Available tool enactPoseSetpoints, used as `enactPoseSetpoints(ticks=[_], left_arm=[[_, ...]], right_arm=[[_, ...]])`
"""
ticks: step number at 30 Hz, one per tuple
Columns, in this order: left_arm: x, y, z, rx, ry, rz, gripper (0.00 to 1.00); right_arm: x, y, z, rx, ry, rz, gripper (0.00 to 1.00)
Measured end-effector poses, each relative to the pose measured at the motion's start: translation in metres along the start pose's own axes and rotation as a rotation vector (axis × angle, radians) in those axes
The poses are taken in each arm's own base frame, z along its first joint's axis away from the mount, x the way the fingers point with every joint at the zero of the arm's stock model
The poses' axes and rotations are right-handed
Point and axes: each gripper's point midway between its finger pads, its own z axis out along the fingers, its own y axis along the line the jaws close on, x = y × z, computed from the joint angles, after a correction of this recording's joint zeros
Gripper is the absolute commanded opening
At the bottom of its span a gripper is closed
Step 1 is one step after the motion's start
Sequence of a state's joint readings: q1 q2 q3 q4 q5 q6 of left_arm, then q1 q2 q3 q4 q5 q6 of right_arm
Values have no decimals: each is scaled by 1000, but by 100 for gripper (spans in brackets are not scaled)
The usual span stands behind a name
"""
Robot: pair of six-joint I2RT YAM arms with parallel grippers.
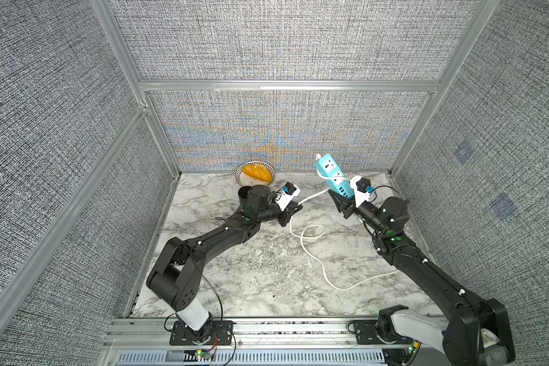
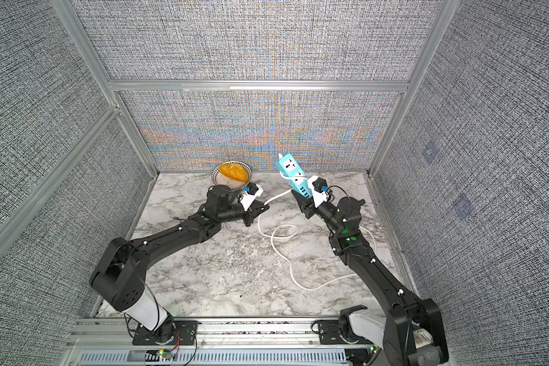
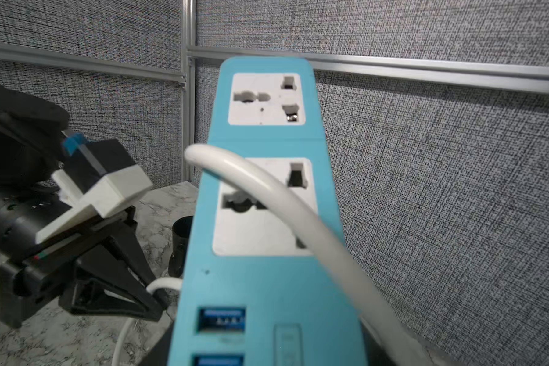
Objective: Wrap the cord around the power strip
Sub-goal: Wrap the power cord around the power strip.
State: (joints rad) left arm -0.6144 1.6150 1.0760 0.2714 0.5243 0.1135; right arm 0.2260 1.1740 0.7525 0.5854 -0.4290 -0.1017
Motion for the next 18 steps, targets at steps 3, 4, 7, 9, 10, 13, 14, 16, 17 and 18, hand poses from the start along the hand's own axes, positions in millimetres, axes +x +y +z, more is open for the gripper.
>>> enactPoseSetpoints(ticks=[3,4,7,9,10,13,14,16,17,18], left_arm=[[-15,-3,-12,-35,23,60,0],[-21,-6,-14,-37,27,81,0],[-32,-16,-19,-49,62,160,0],[-35,-19,-25,-61,95,198,0],[-37,-18,-28,-69,105,216,0],[-48,-26,-36,-69,124,284,0],[-52,-30,-39,-62,128,308,0],[-61,-38,-42,-42,135,360,0],[-65,-41,-44,-34,141,385,0],[-68,-45,-45,-21,154,409,0]], right_arm=[[21,-14,3,49,72,54,0],[28,-17,3,60,95,69,0],[44,-23,4,83,145,101,0],[51,-26,4,101,173,108,0],[55,-28,4,112,187,111,0],[68,-28,6,110,234,109,0],[72,-27,7,100,249,104,0],[79,-22,8,75,272,96,0],[83,-19,8,63,285,95,0],[85,-16,9,50,294,91,0]])
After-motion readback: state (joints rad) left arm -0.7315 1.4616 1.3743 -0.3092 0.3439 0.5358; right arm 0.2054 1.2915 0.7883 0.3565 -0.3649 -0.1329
